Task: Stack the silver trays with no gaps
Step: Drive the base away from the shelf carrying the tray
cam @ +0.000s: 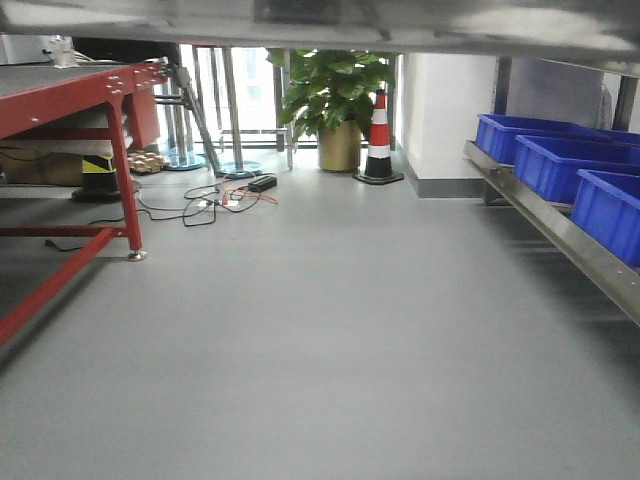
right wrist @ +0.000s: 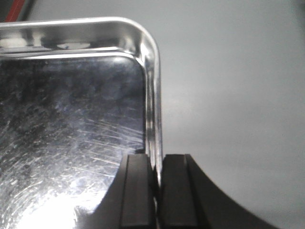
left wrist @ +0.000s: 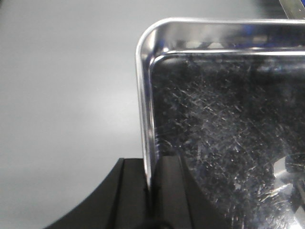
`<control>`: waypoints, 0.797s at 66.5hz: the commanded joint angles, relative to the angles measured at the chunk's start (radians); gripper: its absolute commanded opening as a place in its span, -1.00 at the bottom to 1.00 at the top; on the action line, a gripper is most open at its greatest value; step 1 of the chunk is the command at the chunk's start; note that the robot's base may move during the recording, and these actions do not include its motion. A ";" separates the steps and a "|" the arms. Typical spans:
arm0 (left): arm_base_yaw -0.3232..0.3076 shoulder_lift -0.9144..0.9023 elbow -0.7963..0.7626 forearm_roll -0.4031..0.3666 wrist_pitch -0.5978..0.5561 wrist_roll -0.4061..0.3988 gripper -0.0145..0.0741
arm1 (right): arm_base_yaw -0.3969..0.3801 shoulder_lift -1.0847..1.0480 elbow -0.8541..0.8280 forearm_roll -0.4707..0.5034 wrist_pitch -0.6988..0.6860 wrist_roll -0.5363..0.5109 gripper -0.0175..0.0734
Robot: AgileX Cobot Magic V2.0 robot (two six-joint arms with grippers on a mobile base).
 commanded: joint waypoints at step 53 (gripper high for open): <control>-0.006 -0.010 -0.001 0.021 -0.002 0.001 -0.69 | 0.000 -0.003 -0.003 -0.047 -0.007 -0.007 -0.65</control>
